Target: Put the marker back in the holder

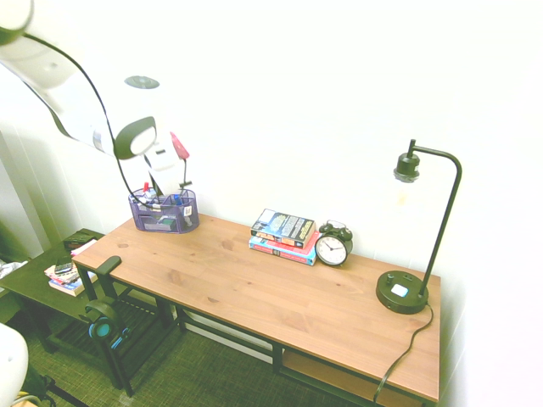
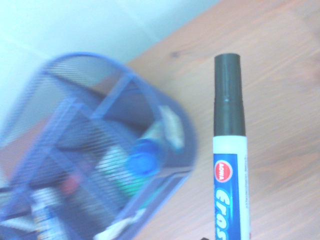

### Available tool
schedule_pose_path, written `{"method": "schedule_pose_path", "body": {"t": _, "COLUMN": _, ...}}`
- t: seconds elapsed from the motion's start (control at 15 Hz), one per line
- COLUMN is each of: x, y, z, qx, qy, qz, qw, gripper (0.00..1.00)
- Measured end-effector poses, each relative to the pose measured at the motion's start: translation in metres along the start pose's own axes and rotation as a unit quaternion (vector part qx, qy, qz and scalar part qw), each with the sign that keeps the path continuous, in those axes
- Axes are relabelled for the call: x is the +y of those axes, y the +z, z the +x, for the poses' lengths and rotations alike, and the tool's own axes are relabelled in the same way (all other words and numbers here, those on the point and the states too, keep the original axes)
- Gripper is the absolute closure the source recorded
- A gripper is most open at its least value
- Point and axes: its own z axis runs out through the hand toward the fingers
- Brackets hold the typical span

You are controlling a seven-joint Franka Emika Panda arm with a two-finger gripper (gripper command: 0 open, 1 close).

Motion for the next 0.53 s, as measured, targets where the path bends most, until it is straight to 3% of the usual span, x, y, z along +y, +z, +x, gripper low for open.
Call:
{"method": "schedule_pose_path", "body": {"t": 0.2, "x": -0.023, "y": -0.047, "z": -0.027, "qx": -0.088, "qy": 0.058, "qz": 0.044, "qw": 0.993, "gripper": 1.0}}
{"method": "schedule_pose_path", "body": {"t": 0.4, "x": -0.034, "y": 0.002, "z": 0.006, "qx": -0.153, "qy": 0.144, "qz": 0.053, "qw": 0.976, "gripper": 1.0}}
{"method": "schedule_pose_path", "body": {"t": 0.53, "x": -0.032, "y": 0.046, "z": 0.031, "qx": -0.192, "qy": 0.204, "qz": 0.056, "qw": 0.958, "gripper": 1.0}}
